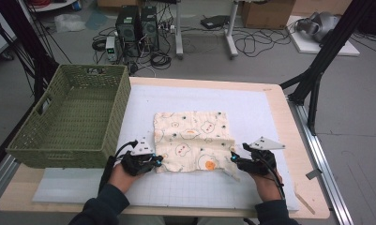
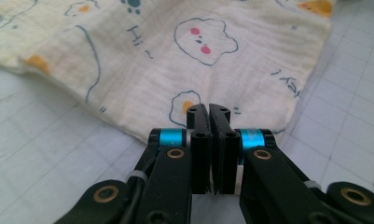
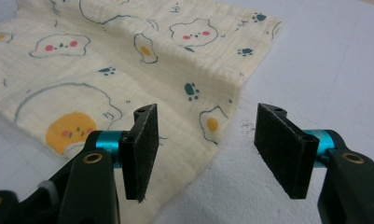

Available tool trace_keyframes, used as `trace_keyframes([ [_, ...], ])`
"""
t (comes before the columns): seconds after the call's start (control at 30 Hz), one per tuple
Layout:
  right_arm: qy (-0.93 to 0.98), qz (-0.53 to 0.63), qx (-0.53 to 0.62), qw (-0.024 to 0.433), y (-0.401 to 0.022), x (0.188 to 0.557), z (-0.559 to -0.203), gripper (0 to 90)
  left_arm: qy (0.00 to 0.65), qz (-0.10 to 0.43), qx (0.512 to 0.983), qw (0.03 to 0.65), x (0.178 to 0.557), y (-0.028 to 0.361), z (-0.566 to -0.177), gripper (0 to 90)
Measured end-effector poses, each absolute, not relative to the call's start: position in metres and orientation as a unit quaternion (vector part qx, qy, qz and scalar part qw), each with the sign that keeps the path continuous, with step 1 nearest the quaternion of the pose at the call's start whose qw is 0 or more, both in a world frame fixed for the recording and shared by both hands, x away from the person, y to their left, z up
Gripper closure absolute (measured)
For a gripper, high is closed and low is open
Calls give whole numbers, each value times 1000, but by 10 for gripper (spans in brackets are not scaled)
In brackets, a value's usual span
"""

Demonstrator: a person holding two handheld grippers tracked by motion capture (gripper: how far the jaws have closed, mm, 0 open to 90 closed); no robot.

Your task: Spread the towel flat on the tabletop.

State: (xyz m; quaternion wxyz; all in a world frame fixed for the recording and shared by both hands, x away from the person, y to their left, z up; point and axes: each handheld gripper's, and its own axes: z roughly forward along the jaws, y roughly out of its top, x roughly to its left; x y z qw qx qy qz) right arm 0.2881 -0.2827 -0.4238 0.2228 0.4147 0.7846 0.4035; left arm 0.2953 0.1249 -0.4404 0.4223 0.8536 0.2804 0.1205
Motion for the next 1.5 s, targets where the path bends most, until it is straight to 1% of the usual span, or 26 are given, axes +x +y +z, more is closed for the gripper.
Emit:
trace_keyframes([
  [0.13,793,402,403,216,-277,286,-424,397,290,120,852,419,288,142,-437,862],
  [0.17,797,403,398,210,-275,286,-424,397,298,121,847,423,287,145,-437,835],
  [0.2,799,404,394,207,-274,286,-424,397,315,123,840,424,286,148,-437,748],
  [0.23,803,404,388,203,-270,285,-424,397,327,127,833,427,285,151,-437,628],
  [0.27,807,405,382,199,-268,285,-424,397,331,131,827,434,284,152,-437,567],
  [0.37,814,406,369,191,-260,283,-423,405,333,138,817,450,281,154,-434,505],
  [0.47,825,402,355,181,-252,282,-426,449,328,133,814,460,281,150,-435,500],
  [0.67,853,379,334,130,-234,283,-443,517,308,121,838,434,285,134,-445,519],
  [0.7,856,376,331,125,-233,283,-445,519,312,121,839,428,286,132,-447,512],
  [0.77,858,374,327,126,-232,282,-445,578,311,124,840,426,286,130,-450,482],
  [0.83,859,377,326,122,-233,282,-445,648,311,130,841,424,285,130,-451,504],
  [0.87,859,376,325,124,-233,282,-445,699,306,141,843,418,284,130,-450,564],
  [0.93,862,374,323,118,-234,281,-444,846,306,129,847,416,284,134,-449,809],
  [0.97,863,374,319,112,-234,281,-444,874,306,126,848,415,282,134,-448,862],
  [1.03,868,370,311,112,-233,279,-443,880,305,119,851,411,279,136,-447,880],
  [1.2,880,364,295,78,-235,269,-439,881,298,93,856,412,270,142,-445,885],
  [1.5,890,359,277,41,-240,247,-437,880,288,54,861,416,249,148,-444,883],
])
